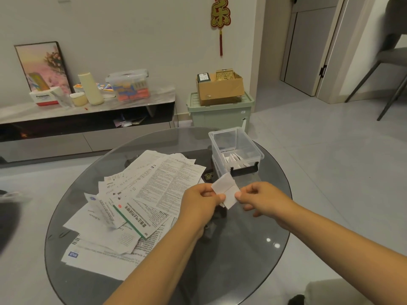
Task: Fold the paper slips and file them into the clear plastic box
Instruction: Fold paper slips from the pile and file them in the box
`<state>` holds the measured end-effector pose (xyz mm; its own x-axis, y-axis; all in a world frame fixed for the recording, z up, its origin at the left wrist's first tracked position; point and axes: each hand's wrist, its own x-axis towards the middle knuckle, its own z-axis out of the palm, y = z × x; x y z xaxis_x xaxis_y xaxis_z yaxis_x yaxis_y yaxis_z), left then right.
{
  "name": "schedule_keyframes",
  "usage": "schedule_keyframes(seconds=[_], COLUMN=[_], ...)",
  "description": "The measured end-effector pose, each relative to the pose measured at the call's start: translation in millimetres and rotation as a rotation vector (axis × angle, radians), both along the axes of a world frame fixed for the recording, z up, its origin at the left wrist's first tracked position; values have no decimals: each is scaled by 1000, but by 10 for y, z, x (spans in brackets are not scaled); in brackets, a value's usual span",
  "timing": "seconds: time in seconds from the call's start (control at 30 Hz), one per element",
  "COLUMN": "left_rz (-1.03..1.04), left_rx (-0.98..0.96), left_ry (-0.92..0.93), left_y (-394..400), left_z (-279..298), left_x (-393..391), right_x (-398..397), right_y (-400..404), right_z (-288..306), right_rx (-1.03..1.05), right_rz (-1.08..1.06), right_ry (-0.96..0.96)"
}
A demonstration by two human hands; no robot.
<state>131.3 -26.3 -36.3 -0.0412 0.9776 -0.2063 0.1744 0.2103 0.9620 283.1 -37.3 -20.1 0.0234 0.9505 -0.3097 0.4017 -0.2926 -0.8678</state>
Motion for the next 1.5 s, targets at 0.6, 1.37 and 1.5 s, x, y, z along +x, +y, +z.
schedule_keyframes(seconds=[0.6,1.37,1.5], left_rz=[152,-264,-716], left_rx=[141,544,713], left_ry=[-211,382,870], left_y=[-59,902,978], left_z=[309,665,607], left_x=[-234,116,154], right_x=[-245,189,189], right_y=[-6,670,727], right_z=[258,736,626], right_rx=[145,547,528], right_rz=[51,-381,-326], right_ry=[278,-254,-495])
